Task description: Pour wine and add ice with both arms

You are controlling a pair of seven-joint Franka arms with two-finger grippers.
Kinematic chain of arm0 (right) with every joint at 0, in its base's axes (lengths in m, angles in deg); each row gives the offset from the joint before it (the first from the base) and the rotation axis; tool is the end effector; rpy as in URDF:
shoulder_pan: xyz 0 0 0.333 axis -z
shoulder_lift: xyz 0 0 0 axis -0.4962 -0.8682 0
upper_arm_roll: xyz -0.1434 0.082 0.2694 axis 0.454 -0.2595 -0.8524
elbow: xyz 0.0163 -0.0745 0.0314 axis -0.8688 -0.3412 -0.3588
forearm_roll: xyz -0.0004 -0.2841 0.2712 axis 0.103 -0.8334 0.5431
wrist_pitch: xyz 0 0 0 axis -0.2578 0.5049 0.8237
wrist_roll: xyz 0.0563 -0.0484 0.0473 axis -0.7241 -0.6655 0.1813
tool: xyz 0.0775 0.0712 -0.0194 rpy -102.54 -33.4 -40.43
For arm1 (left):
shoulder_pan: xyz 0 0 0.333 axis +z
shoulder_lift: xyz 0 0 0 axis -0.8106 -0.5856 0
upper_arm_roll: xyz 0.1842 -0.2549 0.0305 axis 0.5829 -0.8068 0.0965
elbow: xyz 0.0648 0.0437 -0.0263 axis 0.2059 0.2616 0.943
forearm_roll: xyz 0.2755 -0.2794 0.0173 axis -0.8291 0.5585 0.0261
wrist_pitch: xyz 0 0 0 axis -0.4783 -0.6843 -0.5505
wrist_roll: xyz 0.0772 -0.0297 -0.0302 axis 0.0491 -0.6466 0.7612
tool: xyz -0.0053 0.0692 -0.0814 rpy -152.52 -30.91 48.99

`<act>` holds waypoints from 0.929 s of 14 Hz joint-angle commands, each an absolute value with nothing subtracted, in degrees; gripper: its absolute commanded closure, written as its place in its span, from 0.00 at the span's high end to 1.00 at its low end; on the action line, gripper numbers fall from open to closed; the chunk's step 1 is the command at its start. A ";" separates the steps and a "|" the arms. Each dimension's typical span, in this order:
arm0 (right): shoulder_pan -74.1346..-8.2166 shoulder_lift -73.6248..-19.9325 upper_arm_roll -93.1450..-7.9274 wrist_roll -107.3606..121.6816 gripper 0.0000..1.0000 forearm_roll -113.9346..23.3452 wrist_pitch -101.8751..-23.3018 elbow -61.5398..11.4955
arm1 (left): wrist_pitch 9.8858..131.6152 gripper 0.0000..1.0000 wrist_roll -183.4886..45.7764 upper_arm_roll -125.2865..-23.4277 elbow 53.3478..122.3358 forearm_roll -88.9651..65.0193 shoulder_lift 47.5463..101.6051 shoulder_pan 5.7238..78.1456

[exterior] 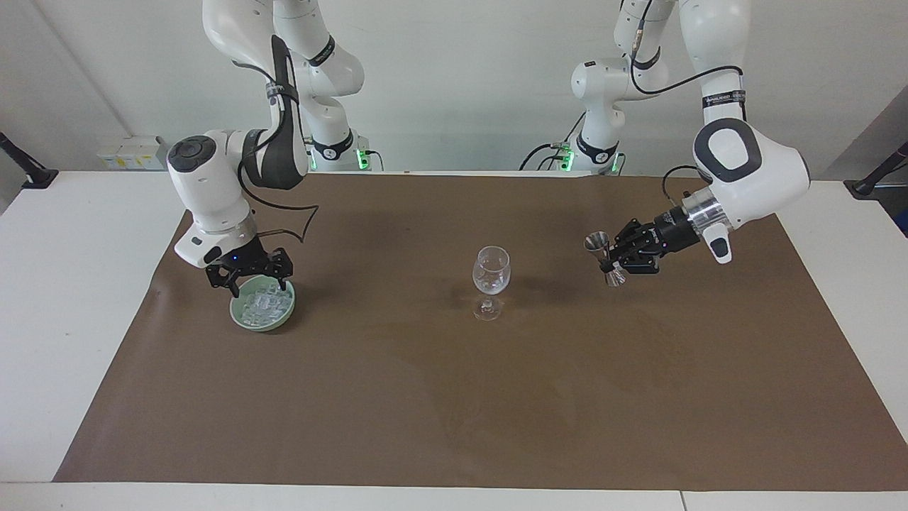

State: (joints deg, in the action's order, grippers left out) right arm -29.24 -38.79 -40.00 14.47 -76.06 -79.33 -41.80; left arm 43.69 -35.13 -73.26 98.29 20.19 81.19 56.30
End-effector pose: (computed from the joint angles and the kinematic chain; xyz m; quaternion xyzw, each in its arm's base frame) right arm 0.5749 -0.0381 0.3713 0.9932 0.1019 0.0548 0.0142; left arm 0.5493 -0.0549 0.4081 0.7012 0.5629 -0.2589 0.3528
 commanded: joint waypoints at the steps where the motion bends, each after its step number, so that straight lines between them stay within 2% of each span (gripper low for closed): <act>1: -28.43 -38.99 -39.91 16.12 0.95 -76.24 -82.00 -43.61 | 40.30 0.00 -39.90 -73.61 101.07 23.18 82.35 59.25; 4: -28.34 -40.40 -38.77 16.04 0.75 -76.24 -84.64 -44.40 | 37.93 0.00 -42.45 -73.70 102.04 24.32 81.65 60.48; 6: -28.35 -40.49 -38.59 15.69 0.66 -76.24 -84.74 -44.49 | 37.66 0.00 -45.87 -73.70 102.65 25.20 80.16 61.62; 8: -28.34 -40.40 -38.59 15.68 0.64 -76.24 -84.47 -44.58 | 37.84 0.00 -46.86 -73.62 102.66 26.43 78.75 61.88; 11: -28.34 -40.40 -38.50 15.16 0.52 -76.24 -84.30 -44.67 | 36.96 0.00 -46.86 -73.61 104.76 29.94 77.26 63.64; 13: -28.43 -40.32 -38.50 15.07 0.49 -76.24 -84.21 -44.84 | 34.95 0.00 -47.12 -73.70 104.85 30.39 76.99 65.74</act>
